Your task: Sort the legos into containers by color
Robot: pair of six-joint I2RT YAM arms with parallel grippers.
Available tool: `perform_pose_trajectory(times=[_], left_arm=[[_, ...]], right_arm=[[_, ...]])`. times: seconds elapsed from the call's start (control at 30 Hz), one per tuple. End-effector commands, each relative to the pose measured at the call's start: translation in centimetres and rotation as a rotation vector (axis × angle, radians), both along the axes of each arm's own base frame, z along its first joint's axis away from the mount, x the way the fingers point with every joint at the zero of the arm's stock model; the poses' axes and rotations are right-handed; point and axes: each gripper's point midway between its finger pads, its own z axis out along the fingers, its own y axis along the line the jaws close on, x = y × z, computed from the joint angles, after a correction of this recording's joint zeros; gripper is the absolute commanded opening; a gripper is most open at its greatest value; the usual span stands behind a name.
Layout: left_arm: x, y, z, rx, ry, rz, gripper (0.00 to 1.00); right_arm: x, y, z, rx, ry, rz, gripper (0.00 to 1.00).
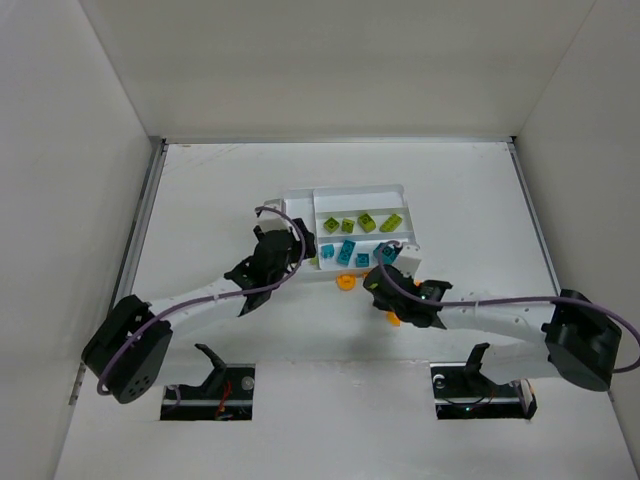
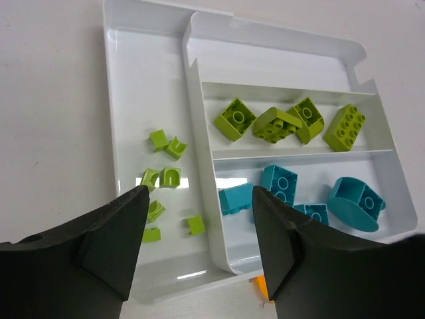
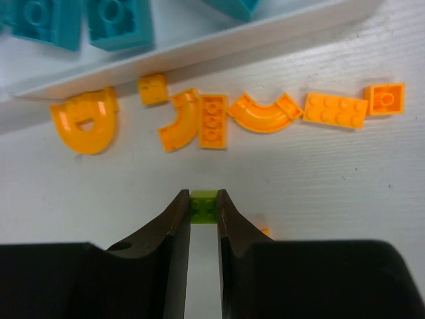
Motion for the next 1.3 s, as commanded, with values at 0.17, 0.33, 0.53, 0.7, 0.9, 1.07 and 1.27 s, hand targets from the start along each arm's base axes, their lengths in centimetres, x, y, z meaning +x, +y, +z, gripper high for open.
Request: perform_pose_trajectory(times=[0.17, 0.33, 0.53, 0.7, 0.9, 1.07, 1.27], left_arm=[[-1.5, 3.3, 1.7, -0.112, -0.054, 0.083, 0.72], [-2.9, 4.6, 2.4, -0.141, -0.089, 0.086, 0.62], [-5.5, 5.1, 1.9, -0.145, -0.102, 0.041, 0.49], [-7.2, 4.6, 0.7, -0.132, -0.079, -0.014, 0.44], [-8.7, 1.8, 0.2, -0.101, -0.073, -0.115, 0.41], [-9.5, -2.8, -0.6, -0.037, -0.046, -0.229, 0.46], [-9.5, -6.9, -2.6, 0.058, 0.002, -0.26, 0.47]], right_arm=[[4.4, 9.9, 9.2, 0.197, -0.185, 0.204, 0.15], [8.5, 15.2, 10.1, 0.21, -0.235, 0.271, 0.16], [12.1, 18.0, 9.1, 0.193, -0.248, 0.274, 0.19], [13.2, 18.7, 8.9, 0.199, -0.252, 0.263, 0.4], [13.4, 17.2, 10.7, 0.223, -0.283, 0.234, 0.49], [11.2, 11.9, 11.4, 0.204, -0.318, 0.153, 0.26], [6.6, 5.2, 8.7, 0.216, -0.265, 0.043, 0.22]])
